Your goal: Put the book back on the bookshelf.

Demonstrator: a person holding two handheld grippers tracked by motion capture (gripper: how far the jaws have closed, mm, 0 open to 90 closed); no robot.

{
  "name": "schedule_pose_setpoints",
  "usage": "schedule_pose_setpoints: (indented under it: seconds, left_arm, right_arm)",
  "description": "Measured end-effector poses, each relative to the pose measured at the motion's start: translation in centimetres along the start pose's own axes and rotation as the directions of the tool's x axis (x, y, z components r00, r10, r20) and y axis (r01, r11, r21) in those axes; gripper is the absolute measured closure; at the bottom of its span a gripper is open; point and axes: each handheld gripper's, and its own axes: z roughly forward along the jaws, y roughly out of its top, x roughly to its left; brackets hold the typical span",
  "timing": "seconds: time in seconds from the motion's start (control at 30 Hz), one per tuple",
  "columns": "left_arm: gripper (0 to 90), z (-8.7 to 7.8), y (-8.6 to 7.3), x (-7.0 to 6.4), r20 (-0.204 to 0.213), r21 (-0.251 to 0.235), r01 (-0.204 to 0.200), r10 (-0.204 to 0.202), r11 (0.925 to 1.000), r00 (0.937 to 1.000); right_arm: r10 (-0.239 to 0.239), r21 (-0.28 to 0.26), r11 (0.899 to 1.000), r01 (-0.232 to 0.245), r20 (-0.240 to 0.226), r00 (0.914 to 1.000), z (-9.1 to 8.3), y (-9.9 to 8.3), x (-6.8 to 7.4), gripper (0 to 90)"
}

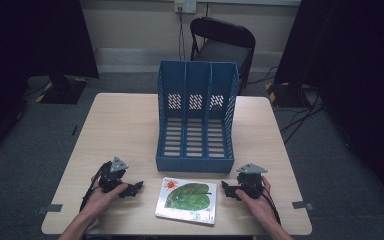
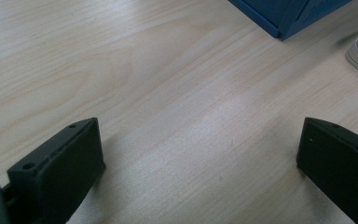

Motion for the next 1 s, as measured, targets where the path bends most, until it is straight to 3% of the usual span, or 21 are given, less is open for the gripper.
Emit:
schedule_pose_setpoints:
  seconds: [0.37,0.47,0.6,0.7,0.73,0.83,0.9,0.93,1.0]
  left_arm:
    - [6.4,-0.2,0.6,0.0,-0.004,0.039,0.014,-0.013,0.9991,0.9999]
    - [19.6,-0.5,0.7,0.1,0.020,0.018,0.013,-0.013,0.9998,0.9997]
    - [18.9,-0.6,0.9,-0.4,0.023,0.043,-0.019,0.018,0.9989,0.9996]
    - [19.9,-1.0,1.1,-0.9,0.075,0.033,-0.010,0.007,0.9994,0.9972]
    - [22.6,-1.3,1.3,-1.3,0.096,0.019,-0.004,0.002,0.9998,0.9953]
    - [25.0,-1.4,1.5,-1.6,0.120,0.010,0.000,-0.001,0.9999,0.9928]
    - [25.9,-1.5,1.8,-2.2,0.128,0.015,-0.006,0.004,0.9999,0.9917]
    - [27.6,-1.6,2.0,-2.6,0.155,0.009,-0.005,0.003,0.9999,0.9879]
    - [28.6,-1.6,2.1,-2.9,0.164,0.000,-0.001,0.001,1.0000,0.9864]
  right_arm:
    - [-0.008,0.010,1.000,0.008,-0.008,0.9999,-0.1,0.1,-0.1,10.1]
    - [-0.011,0.018,1.000,0.012,-0.019,0.9998,-0.2,0.1,-0.1,11.5]
    - [-0.025,0.045,0.999,0.026,-0.030,0.9992,-0.4,0.4,0.1,14.9]
    - [-0.044,0.052,0.998,0.046,-0.044,0.9981,-0.6,0.4,0.4,16.8]
    - [-0.065,0.032,0.997,0.066,-0.046,0.9968,-1.0,0.6,0.8,18.1]
    - [-0.064,-0.007,0.998,0.064,-0.030,0.9975,-1.6,0.9,1.3,22.4]
    - [-0.058,-0.034,0.998,0.056,-0.057,0.9967,-2.0,1.0,1.7,22.4]
    - [-0.050,-0.020,0.999,0.048,-0.109,0.9928,-2.1,1.0,2.1,23.9]
    - [-0.052,-0.013,0.999,0.051,-0.125,0.9907,-2.1,1.0,2.3,24.2]
